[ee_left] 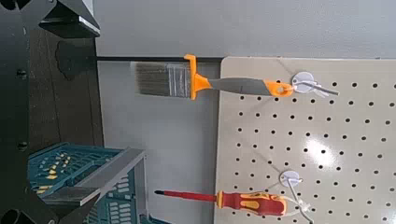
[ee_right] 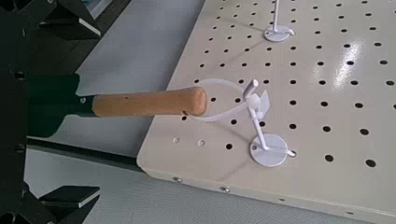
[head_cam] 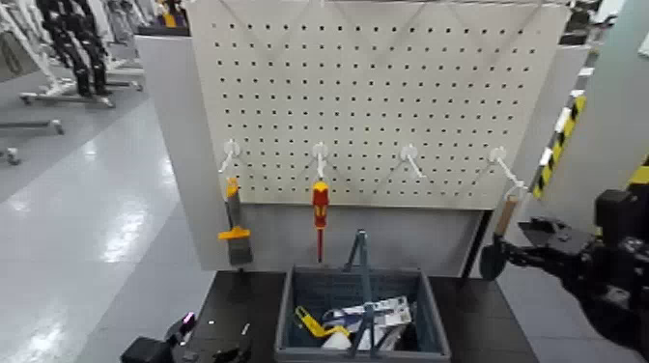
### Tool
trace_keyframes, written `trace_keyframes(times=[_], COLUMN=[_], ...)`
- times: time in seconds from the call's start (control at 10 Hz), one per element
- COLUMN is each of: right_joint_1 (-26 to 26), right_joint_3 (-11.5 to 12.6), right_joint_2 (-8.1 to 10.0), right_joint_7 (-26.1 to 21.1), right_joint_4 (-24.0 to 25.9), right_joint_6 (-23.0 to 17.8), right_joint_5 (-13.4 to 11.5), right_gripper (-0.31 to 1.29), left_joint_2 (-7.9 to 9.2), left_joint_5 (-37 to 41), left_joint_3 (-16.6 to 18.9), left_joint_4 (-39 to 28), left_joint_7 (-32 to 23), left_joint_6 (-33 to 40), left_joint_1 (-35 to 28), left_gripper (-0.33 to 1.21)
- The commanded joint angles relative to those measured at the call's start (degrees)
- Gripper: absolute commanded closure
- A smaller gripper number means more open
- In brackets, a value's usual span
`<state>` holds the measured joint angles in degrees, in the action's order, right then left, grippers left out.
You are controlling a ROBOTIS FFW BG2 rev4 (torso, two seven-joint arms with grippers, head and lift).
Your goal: Put the tool with the wooden handle into the crate.
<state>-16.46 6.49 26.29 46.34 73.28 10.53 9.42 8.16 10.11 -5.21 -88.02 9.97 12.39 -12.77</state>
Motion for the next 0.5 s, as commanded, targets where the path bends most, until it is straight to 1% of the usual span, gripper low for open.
trace_keyframes(times=[0.1,0.3,0.5], right_joint_1=[-3.8,-6.2,-7.3], right_joint_3=[-2.5,-4.5,-5.3], right_joint_2=[0.08,-0.10,-0.36], right_joint_7=[0.6,1.0,1.0], right_joint_4=[-4.0,-7.1,-8.7], right_joint_6=[-1.7,-3.0,-3.8], right_joint_5=[0.4,1.3,2.5], right_gripper=[0.13,0.13,0.16], left_joint_2=[-0.07,-0.07,-0.07], left_joint_5=[0.0,0.0,0.0], left_joint_3=[-0.1,-0.2,-0.2], left_joint_4=[0.3,0.7,0.8], left_joint_7=[0.2,0.6,0.7], left_joint_6=[0.0,0.1,0.1], left_joint_1=[0.4,0.7,0.9], left_gripper=[0.11,0.11,0.11])
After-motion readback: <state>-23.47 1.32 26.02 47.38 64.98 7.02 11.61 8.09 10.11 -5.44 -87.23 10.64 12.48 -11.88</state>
